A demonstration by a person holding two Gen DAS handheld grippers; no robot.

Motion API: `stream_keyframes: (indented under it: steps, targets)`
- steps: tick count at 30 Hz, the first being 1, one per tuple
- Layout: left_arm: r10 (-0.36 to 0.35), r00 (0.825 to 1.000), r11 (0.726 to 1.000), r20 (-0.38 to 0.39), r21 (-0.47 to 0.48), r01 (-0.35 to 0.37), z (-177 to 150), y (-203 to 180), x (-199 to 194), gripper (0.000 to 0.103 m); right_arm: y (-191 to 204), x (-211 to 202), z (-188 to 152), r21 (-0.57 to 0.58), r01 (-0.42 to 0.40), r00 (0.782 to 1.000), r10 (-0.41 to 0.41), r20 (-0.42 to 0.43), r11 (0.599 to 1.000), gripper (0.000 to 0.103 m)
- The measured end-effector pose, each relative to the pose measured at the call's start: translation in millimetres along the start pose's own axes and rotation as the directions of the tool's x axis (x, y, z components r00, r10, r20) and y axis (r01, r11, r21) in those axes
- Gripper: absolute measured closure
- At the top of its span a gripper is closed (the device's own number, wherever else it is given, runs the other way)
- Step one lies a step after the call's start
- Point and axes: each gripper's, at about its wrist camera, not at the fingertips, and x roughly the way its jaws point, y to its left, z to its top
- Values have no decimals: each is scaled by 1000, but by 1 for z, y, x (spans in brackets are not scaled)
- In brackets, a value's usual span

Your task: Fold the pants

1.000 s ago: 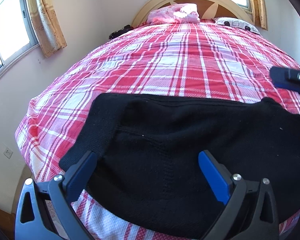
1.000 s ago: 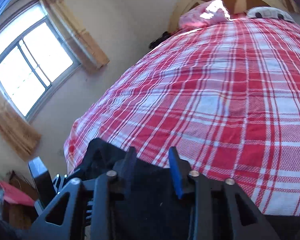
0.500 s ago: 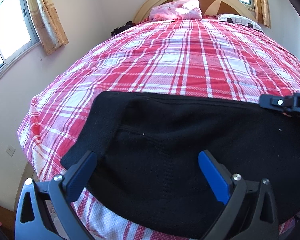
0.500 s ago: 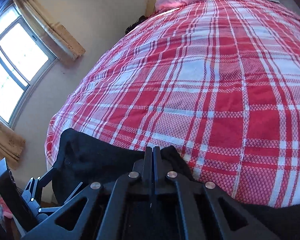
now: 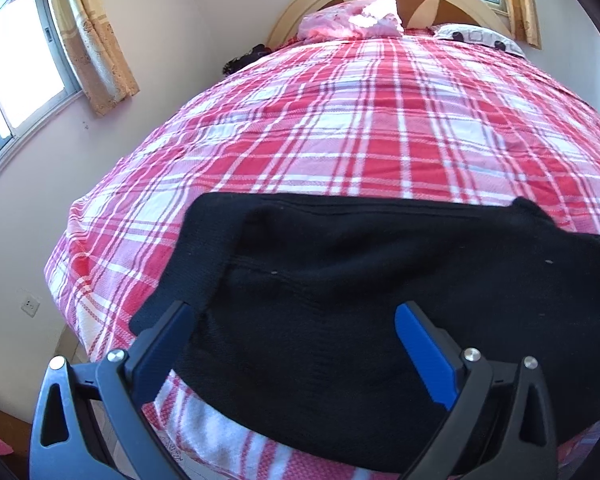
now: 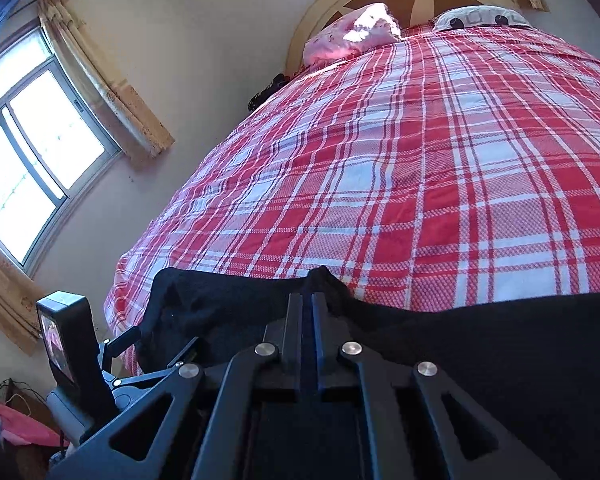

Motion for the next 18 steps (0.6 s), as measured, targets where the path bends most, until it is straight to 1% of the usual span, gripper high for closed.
stream_keyframes:
  steps: [2,3,4,5,6,7,8,9,10,12,14,15,17,18]
  targets:
    - [-35,999,999,16,19,34,1,-10,-9,0,-6,-15,-3,0,5,1000,-5,19,1000,90]
    - [-52,998,998,28,29,51,2,-16,-13,0,-10,-24,-5,2,12,999,-12,32,1000,76]
    - [-72,996,997,43,41,70,3,-22,-19,0,-15,-35,-7,5,24,998,-24,53,1000,60]
    - [-98,993,994,62,54,95,4,-30,-25,0,-21,-47,-8,5,49,996,-49,80,999,53]
    - [-118,990,991,74,64,113,4,-37,-30,0,-27,-59,-10,8,89,990,-90,111,996,48]
    - [-140,987,988,84,76,133,4,-44,-33,0,-37,-75,-11,17,151,978,-152,143,988,48]
    - [-162,983,984,91,90,154,5,-54,-37,0,-44,-86,-12,27,192,969,-194,155,981,48]
    - [-179,979,980,94,102,169,5,-62,-39,0,-54,-98,-13,44,241,955,-245,167,969,48]
    - [-198,976,976,96,116,186,5,-70,-41,0,-66,-116,-15,68,314,929,-322,185,947,48]
    - [-235,967,965,94,146,220,6,-88,-44,0,-88,-145,-18,101,392,888,-405,219,914,48]
    - [-262,961,954,90,174,244,7,-105,-49,0,-114,-180,-25,142,456,842,-478,251,879,48]
    - [-269,959,951,93,183,249,6,-111,-51,0,-130,-199,-29,170,488,816,-517,259,856,48]
    - [-272,957,948,101,198,248,3,-122,-56,0,-167,-240,-40,261,539,760,-596,260,801,48]
    - [-273,957,947,101,204,248,2,-126,-56,0,-186,-261,-48,319,551,733,-630,258,771,48]
